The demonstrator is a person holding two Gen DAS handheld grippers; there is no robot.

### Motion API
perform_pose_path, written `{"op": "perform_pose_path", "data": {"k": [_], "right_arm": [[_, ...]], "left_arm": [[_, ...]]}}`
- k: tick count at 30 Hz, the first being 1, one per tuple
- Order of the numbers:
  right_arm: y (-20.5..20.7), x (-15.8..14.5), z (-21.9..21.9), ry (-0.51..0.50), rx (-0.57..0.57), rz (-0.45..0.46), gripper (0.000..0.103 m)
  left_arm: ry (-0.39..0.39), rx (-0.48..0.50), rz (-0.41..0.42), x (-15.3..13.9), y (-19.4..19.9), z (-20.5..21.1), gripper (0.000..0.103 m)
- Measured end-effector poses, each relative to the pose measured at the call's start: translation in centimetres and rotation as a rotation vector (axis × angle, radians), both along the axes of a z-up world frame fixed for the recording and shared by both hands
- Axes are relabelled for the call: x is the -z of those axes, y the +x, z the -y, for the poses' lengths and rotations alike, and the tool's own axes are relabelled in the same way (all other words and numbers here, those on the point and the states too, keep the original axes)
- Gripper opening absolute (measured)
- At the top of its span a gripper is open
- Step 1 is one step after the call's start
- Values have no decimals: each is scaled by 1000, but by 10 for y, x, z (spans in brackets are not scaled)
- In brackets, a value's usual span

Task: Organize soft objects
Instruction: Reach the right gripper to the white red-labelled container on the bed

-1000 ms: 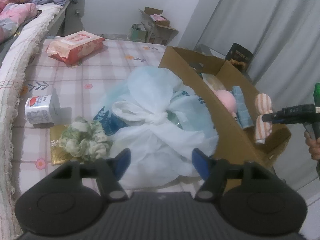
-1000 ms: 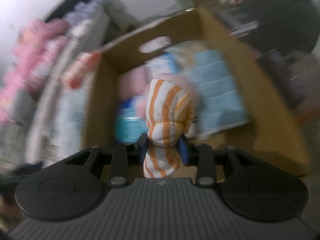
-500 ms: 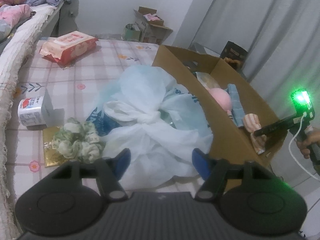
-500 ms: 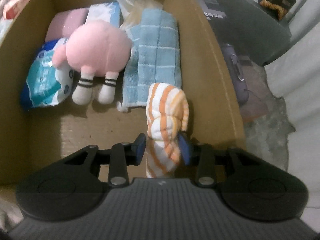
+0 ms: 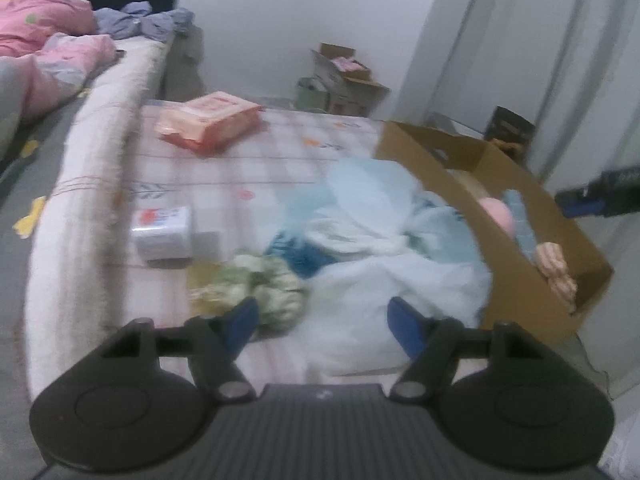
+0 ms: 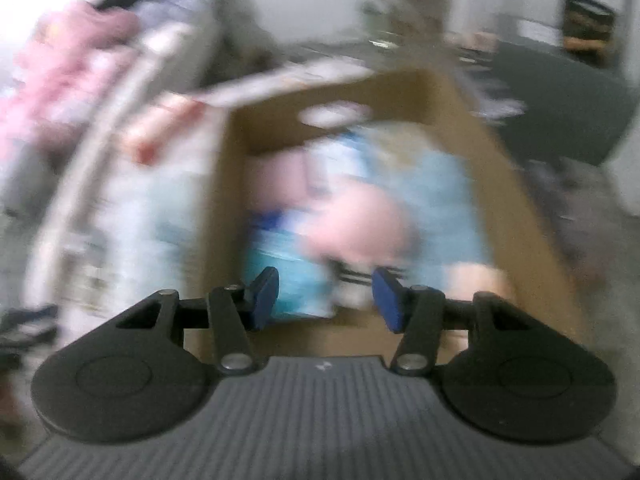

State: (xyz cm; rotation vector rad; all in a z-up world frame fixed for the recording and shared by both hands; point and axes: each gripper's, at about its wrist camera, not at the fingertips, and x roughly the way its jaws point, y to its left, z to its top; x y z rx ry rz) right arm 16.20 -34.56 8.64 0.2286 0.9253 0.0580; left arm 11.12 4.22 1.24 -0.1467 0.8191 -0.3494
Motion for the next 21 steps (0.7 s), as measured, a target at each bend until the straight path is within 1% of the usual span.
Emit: {"op": "perform_pose_path", "data": {"k": [3,6,8,12,15,16,17,21], "right_arm": [[18,-1,-46,123,-122,4,51],[42,3,-94,194,-240,-19,51],[59,8,-124,226,-301,-48,51],[94,22,-179,262,-389,-107,51],[127,39,-208,283,-421,-160,51],[141,47,-216,293,-422,-181,50],[155,54,-223,302,-418,-206,50],[204,87,-242,335,-384,-279,45]], "left_arm": [[26,-24,6,4,0,-9,72],[66,-43,20,8,2,-13,72],[88,-51,33,11,5,-15,72],[123,-63,48,16,16,-18,72],[129,-108,57,19,32,-25,70],[130,-127,58,20,39,-28,65],[135,-147,57,22,47,-30,59],[151,-184,48,32,75,-31,48]]}}
